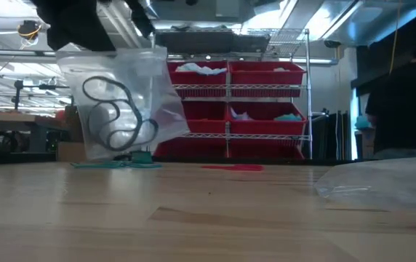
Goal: Sort rubber bands
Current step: Put the black rubber band into the transparent zip bag
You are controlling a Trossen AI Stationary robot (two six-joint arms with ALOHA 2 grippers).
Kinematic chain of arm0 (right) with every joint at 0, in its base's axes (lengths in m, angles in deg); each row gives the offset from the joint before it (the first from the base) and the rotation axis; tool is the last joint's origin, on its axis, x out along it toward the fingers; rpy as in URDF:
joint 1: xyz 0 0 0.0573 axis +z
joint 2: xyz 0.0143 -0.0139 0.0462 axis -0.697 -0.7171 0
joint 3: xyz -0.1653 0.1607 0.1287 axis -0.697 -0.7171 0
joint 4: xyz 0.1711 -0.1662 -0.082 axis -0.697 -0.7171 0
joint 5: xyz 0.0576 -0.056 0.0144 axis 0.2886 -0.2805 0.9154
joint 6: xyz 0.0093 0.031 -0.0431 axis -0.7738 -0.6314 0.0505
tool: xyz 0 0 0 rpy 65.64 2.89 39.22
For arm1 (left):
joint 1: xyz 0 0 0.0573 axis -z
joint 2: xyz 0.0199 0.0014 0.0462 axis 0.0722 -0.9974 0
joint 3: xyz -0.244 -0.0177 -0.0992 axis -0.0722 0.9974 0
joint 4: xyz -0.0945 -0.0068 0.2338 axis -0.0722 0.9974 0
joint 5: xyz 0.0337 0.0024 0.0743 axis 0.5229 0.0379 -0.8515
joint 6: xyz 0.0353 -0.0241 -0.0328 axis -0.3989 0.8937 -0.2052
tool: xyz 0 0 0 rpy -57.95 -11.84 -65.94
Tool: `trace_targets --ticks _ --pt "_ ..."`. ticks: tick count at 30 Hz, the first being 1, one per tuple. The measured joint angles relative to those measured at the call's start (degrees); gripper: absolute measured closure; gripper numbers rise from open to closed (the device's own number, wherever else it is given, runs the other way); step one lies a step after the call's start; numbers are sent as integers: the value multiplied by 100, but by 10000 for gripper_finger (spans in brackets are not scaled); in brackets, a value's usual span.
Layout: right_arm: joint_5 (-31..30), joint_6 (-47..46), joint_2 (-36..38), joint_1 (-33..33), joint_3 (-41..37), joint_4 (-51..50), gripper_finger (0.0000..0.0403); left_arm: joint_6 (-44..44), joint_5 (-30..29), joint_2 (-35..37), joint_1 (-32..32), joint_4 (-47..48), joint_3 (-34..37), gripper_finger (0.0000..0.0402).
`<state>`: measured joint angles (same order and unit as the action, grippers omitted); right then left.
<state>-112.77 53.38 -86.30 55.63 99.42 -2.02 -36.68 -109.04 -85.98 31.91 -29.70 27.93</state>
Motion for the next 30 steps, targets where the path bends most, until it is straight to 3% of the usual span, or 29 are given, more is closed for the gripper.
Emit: trace_targets --ticks 10,18,30 --pt "-2 -655 -250 -38 -245 1573 398 -24 90 444 13 -87 0 402" --pt "0 -641 -518 -133 -299 1775 398 -177 151 624 11 -236 0 401" --pt "-51 -289 -663 -85 -298 1238 398 -151 162 658 -50 -37 0 401"
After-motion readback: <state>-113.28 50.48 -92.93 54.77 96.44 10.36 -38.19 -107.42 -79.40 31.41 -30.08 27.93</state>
